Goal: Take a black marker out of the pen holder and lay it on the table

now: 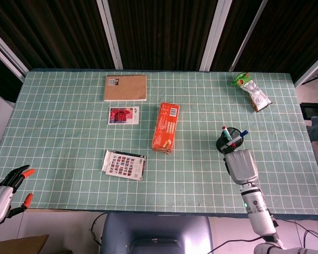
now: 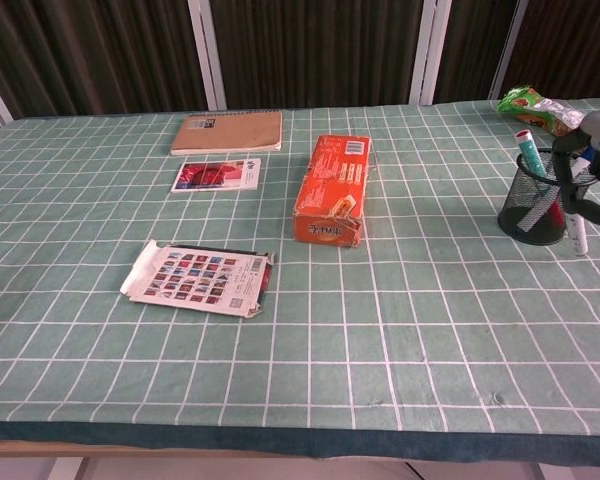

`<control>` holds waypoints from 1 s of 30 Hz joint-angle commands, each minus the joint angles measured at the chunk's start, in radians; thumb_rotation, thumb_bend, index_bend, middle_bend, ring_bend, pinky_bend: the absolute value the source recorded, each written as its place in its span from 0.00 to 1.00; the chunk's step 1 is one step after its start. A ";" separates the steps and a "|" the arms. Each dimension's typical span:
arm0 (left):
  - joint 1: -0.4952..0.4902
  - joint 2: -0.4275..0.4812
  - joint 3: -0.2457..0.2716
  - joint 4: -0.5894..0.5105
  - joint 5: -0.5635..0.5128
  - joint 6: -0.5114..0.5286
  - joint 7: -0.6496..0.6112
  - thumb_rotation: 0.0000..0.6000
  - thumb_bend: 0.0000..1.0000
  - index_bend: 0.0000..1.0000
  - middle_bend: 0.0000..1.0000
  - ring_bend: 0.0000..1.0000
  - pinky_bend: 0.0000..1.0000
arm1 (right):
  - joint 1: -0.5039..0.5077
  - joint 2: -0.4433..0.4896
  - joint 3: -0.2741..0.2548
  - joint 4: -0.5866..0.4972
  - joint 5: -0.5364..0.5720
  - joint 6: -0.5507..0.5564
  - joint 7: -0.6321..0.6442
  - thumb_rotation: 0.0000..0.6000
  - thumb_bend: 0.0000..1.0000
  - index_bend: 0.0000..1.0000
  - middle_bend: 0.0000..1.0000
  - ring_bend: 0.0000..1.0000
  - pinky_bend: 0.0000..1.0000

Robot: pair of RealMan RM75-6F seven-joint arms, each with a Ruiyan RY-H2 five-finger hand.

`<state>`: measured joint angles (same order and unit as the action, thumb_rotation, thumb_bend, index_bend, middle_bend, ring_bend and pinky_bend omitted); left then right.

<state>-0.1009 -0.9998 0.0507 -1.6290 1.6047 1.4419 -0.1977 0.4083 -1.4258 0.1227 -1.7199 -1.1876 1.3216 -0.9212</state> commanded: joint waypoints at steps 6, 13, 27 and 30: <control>0.002 0.002 0.000 0.004 0.002 0.006 -0.011 1.00 0.44 0.19 0.09 0.10 0.38 | 0.030 -0.071 0.010 0.146 0.008 -0.061 0.128 1.00 0.45 0.34 1.00 1.00 1.00; 0.003 0.001 0.001 0.006 0.004 0.006 -0.010 1.00 0.44 0.19 0.09 0.10 0.38 | -0.003 -0.043 -0.002 0.143 -0.062 0.005 0.228 1.00 0.23 0.00 1.00 1.00 0.97; 0.004 0.000 0.002 -0.005 0.001 0.002 0.015 1.00 0.44 0.19 0.09 0.10 0.38 | -0.256 0.092 -0.105 0.101 -0.229 0.331 0.494 1.00 0.22 0.12 0.21 0.15 0.19; 0.002 -0.001 0.002 -0.006 -0.001 -0.002 0.019 1.00 0.44 0.19 0.09 0.10 0.38 | -0.281 0.091 -0.109 0.140 -0.245 0.347 0.560 1.00 0.22 0.11 0.17 0.11 0.18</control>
<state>-0.0986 -1.0005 0.0525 -1.6350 1.6044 1.4404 -0.1791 0.1616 -1.3505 0.0314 -1.6059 -1.4091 1.6447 -0.4101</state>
